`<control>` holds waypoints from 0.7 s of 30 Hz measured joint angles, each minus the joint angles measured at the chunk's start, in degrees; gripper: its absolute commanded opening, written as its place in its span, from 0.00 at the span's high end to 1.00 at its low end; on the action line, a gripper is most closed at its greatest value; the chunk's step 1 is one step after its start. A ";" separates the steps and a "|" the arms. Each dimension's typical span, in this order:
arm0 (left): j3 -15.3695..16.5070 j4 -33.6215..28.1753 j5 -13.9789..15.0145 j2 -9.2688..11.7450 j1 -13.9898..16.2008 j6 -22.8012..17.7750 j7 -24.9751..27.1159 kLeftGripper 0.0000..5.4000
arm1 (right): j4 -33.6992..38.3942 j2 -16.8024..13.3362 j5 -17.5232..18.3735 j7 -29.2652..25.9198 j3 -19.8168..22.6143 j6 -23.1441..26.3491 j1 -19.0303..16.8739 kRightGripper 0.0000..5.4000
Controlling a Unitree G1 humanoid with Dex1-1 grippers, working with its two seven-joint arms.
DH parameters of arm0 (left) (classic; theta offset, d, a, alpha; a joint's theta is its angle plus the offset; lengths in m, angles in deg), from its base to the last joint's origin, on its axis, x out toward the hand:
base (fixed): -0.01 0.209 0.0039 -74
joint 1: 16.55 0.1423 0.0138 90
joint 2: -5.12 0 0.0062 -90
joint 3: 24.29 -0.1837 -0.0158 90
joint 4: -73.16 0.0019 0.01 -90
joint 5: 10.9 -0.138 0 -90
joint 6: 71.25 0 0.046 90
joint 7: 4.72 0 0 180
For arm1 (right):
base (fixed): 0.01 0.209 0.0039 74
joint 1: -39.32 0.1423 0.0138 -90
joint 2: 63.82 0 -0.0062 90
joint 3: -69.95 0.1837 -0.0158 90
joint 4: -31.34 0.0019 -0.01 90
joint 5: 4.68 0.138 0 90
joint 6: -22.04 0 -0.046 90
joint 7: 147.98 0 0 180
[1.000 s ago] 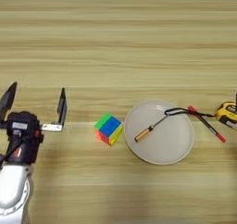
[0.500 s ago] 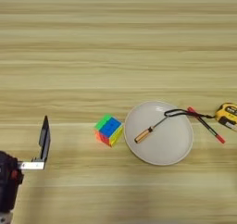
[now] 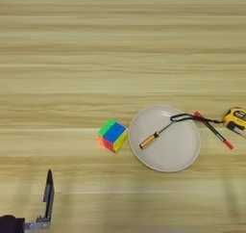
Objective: Move the objects on the table
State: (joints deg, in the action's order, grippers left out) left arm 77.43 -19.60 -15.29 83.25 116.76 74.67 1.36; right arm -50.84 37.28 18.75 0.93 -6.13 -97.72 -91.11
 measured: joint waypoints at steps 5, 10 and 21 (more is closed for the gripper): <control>-1.29 -2.99 -2.19 -0.41 -6.17 -6.97 -0.92 0.01 | -0.18 -2.52 -0.67 4.00 0.60 5.10 7.96 0.00; -4.51 -6.89 -4.73 -0.33 -9.33 -14.80 -0.19 0.01 | 0.39 -4.74 -1.49 6.91 1.74 8.85 11.95 0.00; -12.18 -11.31 -2.82 2.93 -17.45 -35.87 7.12 0.01 | 3.22 -5.41 -7.99 18.67 1.12 22.97 19.06 0.00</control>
State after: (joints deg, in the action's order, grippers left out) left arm 65.26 -30.91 -18.11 86.18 99.31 38.80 8.48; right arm -47.62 31.87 10.76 19.60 -5.01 -74.75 -72.05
